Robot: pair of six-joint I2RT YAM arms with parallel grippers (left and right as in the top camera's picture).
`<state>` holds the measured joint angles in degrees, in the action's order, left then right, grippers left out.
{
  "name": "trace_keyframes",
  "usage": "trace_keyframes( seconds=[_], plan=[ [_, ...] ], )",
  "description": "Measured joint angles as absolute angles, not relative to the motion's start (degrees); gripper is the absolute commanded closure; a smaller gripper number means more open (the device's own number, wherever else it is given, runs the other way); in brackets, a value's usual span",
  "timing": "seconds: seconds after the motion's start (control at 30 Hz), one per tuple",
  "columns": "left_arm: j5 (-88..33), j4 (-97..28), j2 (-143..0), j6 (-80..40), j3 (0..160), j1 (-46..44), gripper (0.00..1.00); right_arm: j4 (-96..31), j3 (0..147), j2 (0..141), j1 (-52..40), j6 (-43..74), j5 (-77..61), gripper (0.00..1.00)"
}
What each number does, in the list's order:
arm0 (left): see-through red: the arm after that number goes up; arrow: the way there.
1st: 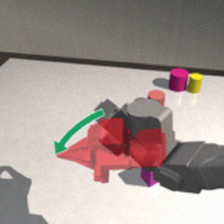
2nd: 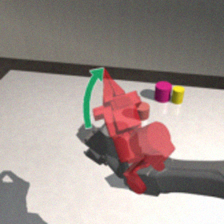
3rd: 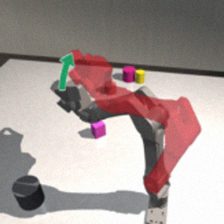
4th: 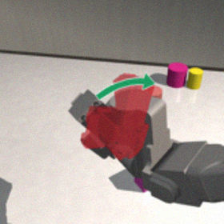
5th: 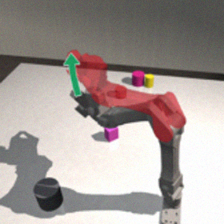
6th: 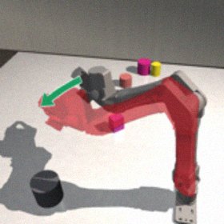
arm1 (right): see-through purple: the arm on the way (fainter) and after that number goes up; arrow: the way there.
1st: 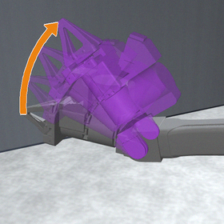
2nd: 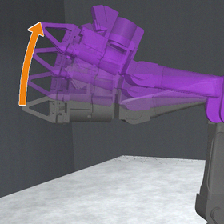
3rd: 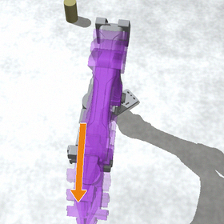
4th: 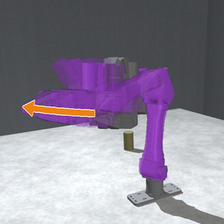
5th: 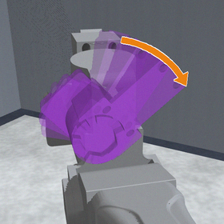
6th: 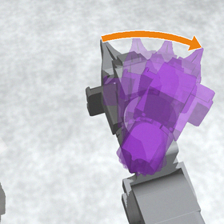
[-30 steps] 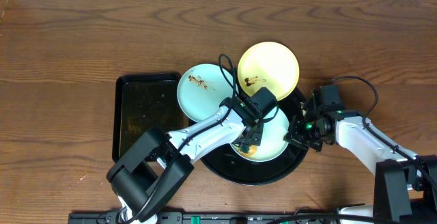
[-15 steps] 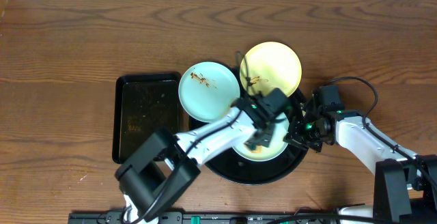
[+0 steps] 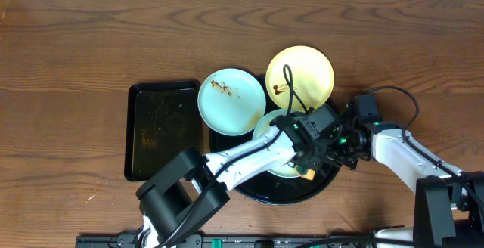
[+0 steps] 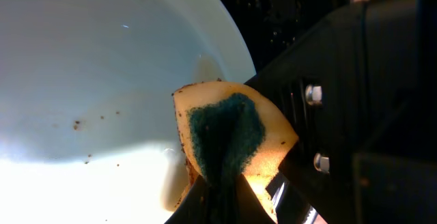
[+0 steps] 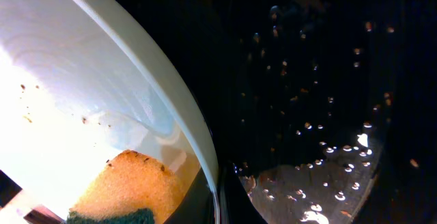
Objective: Clean dirty plates on tray and stack at the side
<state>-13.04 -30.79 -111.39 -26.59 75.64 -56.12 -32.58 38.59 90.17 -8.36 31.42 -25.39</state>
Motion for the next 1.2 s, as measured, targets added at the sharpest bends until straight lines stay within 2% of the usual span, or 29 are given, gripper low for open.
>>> trace_keyframes(
  seconds=[0.3, 0.53, 0.77, 1.2],
  plan=[
    [-18.3, -30.6, -112.8, -19.9, 76.2, -53.2, 0.93, -33.7, 39.2, 90.5, -8.4, 33.5, -24.8, 0.98],
    [-15.7, -29.1, -115.8, -19.7, 76.5, -45.3, 0.93, -34.9, 38.9, 90.4, -8.4, 32.8, -25.7, 0.98],
    [-13.7, -28.9, -115.7, -19.2, 76.6, -45.2, 0.93, -34.9, 38.9, 90.4, -8.4, 32.8, -25.7, 0.99],
    [-0.6, -32.2, -115.6, -17.8, 77.5, -46.0, 0.92, -35.0, 38.9, 90.4, -8.4, 32.8, -25.7, 0.99]
  ],
)
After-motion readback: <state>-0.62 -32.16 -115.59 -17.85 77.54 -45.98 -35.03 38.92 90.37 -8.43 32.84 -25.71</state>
